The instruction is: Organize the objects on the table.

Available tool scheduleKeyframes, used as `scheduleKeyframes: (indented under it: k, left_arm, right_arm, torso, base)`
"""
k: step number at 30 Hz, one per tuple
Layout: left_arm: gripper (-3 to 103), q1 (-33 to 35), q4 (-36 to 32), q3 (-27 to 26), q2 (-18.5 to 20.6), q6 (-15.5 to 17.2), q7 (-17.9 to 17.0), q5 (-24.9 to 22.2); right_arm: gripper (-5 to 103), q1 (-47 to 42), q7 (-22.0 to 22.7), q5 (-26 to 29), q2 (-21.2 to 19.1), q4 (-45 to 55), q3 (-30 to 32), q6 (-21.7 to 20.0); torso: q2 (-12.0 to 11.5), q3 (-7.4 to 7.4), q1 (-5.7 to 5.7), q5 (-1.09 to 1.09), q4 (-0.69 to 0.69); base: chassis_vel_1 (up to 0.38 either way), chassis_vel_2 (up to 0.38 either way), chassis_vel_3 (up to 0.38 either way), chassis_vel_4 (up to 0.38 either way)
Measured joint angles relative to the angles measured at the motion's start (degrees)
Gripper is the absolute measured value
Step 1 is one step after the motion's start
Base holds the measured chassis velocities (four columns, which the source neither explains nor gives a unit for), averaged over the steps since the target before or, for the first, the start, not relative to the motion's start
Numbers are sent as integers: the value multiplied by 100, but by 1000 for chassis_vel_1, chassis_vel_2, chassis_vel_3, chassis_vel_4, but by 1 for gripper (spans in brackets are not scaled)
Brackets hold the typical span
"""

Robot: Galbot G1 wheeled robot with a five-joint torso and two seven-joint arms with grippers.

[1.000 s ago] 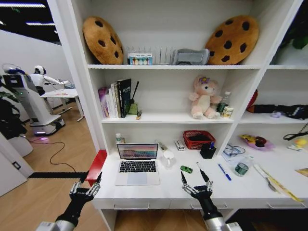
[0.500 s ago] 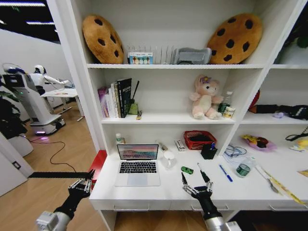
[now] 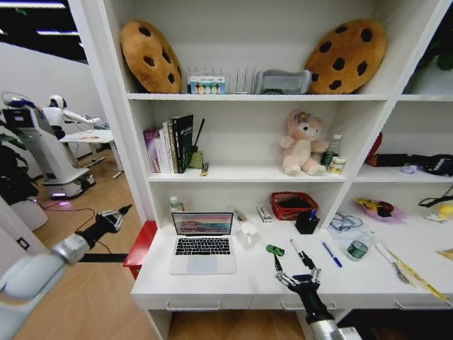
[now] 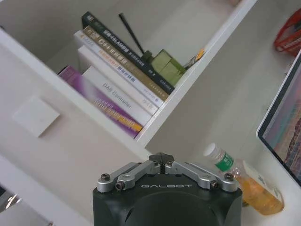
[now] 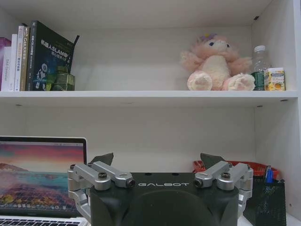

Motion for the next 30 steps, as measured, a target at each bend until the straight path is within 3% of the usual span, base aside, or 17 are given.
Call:
scheduleKeyframes:
  k: [1, 5, 6, 7, 8, 12, 14, 15, 17, 18, 20, 21, 23, 26, 30]
  left_arm:
    - [0, -495, 138, 556, 126, -69, 230, -25]
    - [0, -792, 190, 898, 179, -94, 357, -43]
    - [0, -1151, 228, 1287, 198, -111, 491, -62]
    - [0, -1151, 228, 1287, 198, -111, 491, -62]
    - [0, -1549, 255, 1731, 185, -119, 623, -92]
    - [0, -1734, 267, 1933, 163, -119, 679, -107]
    - [0, -2298, 287, 2553, 48, -118, 810, -132]
    - [0, -2298, 287, 2553, 48, -118, 810, -132]
    - [0, -3211, 214, 3616, -223, -29, 942, -84]
    - [0, -3211, 214, 3616, -223, -29, 942, -84]
    - [0, -3777, 291, 4254, -562, 28, 1048, 247]
    - [0, -3777, 291, 4254, -562, 28, 1048, 247]
    - [0, -4061, 450, 4490, -621, -52, 1380, 813]
    - [0, -4171, 459, 4636, -602, -22, 1453, 1133]
    - [0, -4399, 527, 4873, -643, 25, 1465, 1246]
  right_arm:
    - [100, -1, 1, -22, 35, -5, 17, 14]
    - [100, 0, 2, -27, 52, -10, 27, 22]
    - [100, 3, 2, -38, 67, -19, 33, 30]
    - [100, 3, 2, -38, 67, -19, 33, 30]
    - [100, 6, 3, -49, 78, -33, 42, 39]
    - [100, 7, 3, -52, 81, -37, 46, 44]
    - [100, 10, 9, -58, 88, -46, 71, 61]
    - [100, 10, 9, -58, 88, -46, 71, 61]
    - [100, 0, 26, -59, 116, -58, 128, 121]
    - [100, 0, 26, -59, 116, -58, 128, 121]
    - [100, -29, 60, -69, 194, -124, 154, 223]
    - [100, -29, 60, -69, 194, -124, 154, 223]
    - [100, -48, 85, -78, 251, -150, 162, 259]
    - [100, -58, 91, -80, 266, -152, 164, 263]
    - [100, -50, 106, -81, 265, -156, 164, 263]
  torso:
    - [0, 1, 0, 0, 0]
    - [0, 1, 0, -1, 1]
    - [0, 0, 0, -1, 2]
    - [0, 0, 0, -1, 2]
    - [0, 0, 0, 1, 1]
    - [0, 0, 0, 1, 1]
    - [0, 0, 0, 1, 1]
    - [0, 0, 0, 1, 1]
    - [0, 0, 0, 1, -2]
    - [0, 0, 0, 1, -2]
    - [0, 0, -1, 2, 0]
    - [0, 0, -1, 2, 0]
    - [0, -1, -1, 2, 0]
    - [0, 0, -1, 0, 2]
    - [1, -1, -1, 0, 2]
  base:
    - [0, 0, 0, 0]
    - [0, 0, 0, 0]
    - [0, 0, 0, 0]
    - [0, 0, 0, 0]
    - [0, 0, 0, 0]
    - [0, 0, 0, 0]
    - [0, 0, 0, 0]
    - [0, 0, 0, 0]
    - [0, 0, 0, 0]
    - [0, 0, 0, 0]
    - [0, 0, 0, 0]
    - [0, 0, 0, 0]
    - [0, 0, 0, 0]
    - [0, 0, 0, 0]
    - [0, 0, 0, 0]
